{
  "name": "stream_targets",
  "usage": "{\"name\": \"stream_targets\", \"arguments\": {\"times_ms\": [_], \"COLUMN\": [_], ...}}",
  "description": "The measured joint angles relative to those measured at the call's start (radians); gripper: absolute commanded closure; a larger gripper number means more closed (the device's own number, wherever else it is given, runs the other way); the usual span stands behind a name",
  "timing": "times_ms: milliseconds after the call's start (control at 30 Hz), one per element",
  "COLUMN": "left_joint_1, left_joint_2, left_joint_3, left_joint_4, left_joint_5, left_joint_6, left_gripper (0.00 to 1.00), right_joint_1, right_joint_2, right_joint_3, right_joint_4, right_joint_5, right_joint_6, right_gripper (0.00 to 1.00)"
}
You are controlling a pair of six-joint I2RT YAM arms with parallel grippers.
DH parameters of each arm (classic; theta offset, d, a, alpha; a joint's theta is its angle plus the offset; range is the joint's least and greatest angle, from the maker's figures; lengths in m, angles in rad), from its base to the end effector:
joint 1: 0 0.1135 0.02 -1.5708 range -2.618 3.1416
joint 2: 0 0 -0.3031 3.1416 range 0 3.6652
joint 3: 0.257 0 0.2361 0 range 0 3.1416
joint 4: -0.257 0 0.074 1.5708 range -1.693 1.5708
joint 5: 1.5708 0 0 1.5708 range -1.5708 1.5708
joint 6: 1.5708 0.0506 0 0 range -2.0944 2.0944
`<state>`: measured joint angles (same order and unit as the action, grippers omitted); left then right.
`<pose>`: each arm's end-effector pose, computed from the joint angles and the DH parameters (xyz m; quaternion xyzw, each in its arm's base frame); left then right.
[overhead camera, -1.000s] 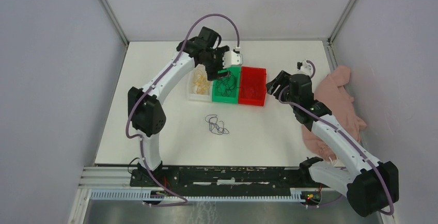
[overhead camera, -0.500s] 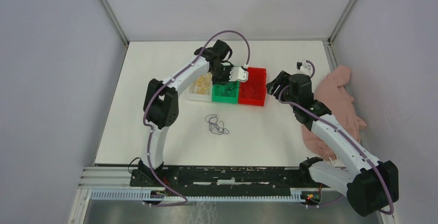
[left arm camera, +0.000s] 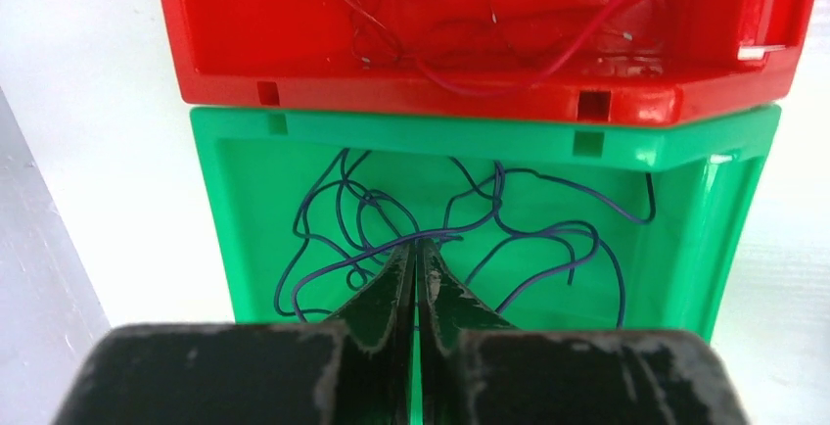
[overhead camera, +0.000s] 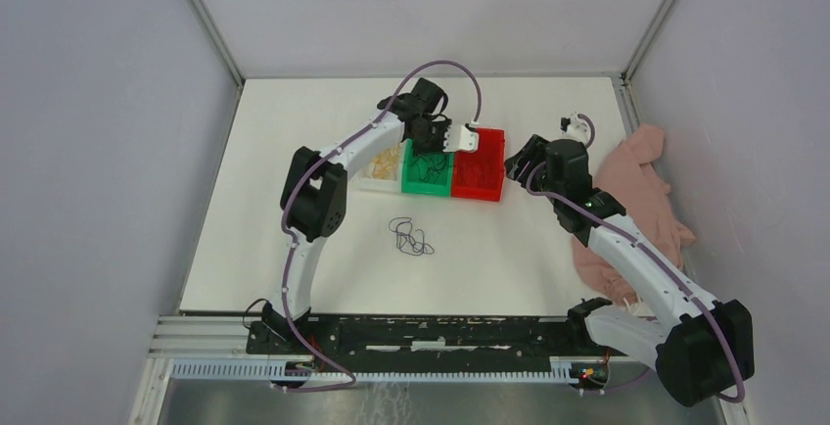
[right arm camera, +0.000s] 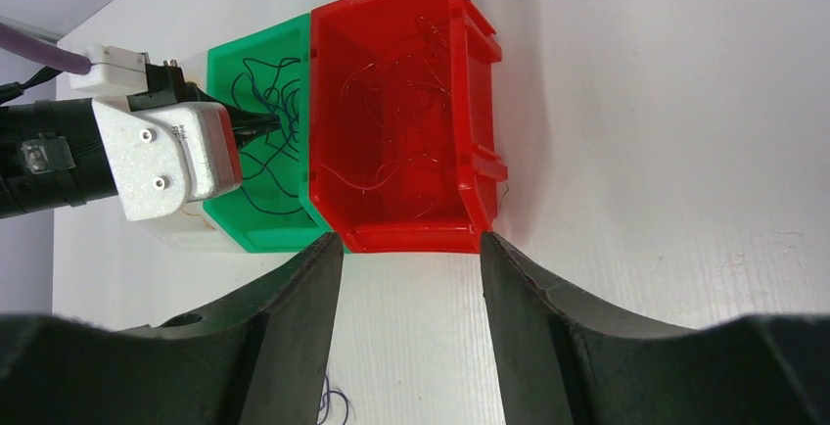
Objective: Untangle the cables
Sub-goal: Place the cable in the bin, then pick up the cable at the center of the board.
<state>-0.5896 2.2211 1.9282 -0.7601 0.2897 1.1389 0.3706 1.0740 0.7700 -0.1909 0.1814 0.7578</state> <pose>0.4076 -0.2901 0.2398 0.7516 0.5929 -0.0656 0.2817 0.2086 0.0713 0.3101 0.2101 0.8303 0.2071 0.4728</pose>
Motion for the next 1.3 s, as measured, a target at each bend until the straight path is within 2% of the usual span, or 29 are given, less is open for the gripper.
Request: {"name": "stream_targets", "arguments": {"times_ms": [67, 133, 233, 300, 367, 700, 800, 933, 1100, 1167, 1300], "left_joint_1": [-0.002, -0.002, -0.002, -0.002, -0.002, 0.01, 0.043, 0.163, 0.337, 0.361, 0.36], "left_joint_2": [0.0, 0.0, -0.003, -0.014, -0.039, -0.236, -0.272, -0.331, -0.531, -0.63, -0.808], "left_joint_3": [-0.002, -0.002, -0.002, -0.001, 0.005, 0.092, 0.121, 0.117, -0.089, -0.194, -0.381], "left_joint_4": [0.014, 0.02, 0.014, -0.01, -0.045, -0.238, -0.291, -0.299, -0.219, -0.192, -0.1], "left_joint_5": [-0.003, -0.003, -0.002, 0.0, 0.001, 0.01, 0.041, 0.117, 0.14, 0.13, 0.091], "left_joint_6": [0.0, 0.0, 0.001, 0.002, 0.0, 0.0, -0.025, -0.138, -0.296, -0.349, -0.446], "left_gripper": [0.64, 0.52, 0.17, 0.07, 0.0, 0.0, 0.01, 0.0, 0.0, 0.0, 0.01], "right_joint_1": [0.0, 0.0, 0.0, 0.0, 0.0, 0.047, 0.132, 0.297, 0.483, 0.543, 0.637], "right_joint_2": [0.002, 0.002, 0.002, 0.002, 0.002, 0.002, 0.019, 0.122, 0.397, 0.508, 0.694], "right_joint_3": [0.0, 0.0, 0.0, 0.0, 0.0, 0.0, 0.019, 0.097, 0.238, 0.297, 0.392], "right_joint_4": [0.002, 0.003, 0.003, 0.006, 0.013, 0.013, 0.007, 0.014, 0.01, -0.022, -0.061], "right_joint_5": [-0.001, -0.001, -0.006, -0.018, -0.035, -0.127, -0.145, -0.196, -0.243, -0.24, -0.191], "right_joint_6": [0.0, 0.0, -0.001, -0.004, -0.009, -0.074, -0.121, -0.203, -0.304, -0.328, -0.355], "right_gripper": [0.39, 0.38, 0.36, 0.34, 0.33, 0.25, 0.23, 0.21, 0.2, 0.21, 0.34]}}
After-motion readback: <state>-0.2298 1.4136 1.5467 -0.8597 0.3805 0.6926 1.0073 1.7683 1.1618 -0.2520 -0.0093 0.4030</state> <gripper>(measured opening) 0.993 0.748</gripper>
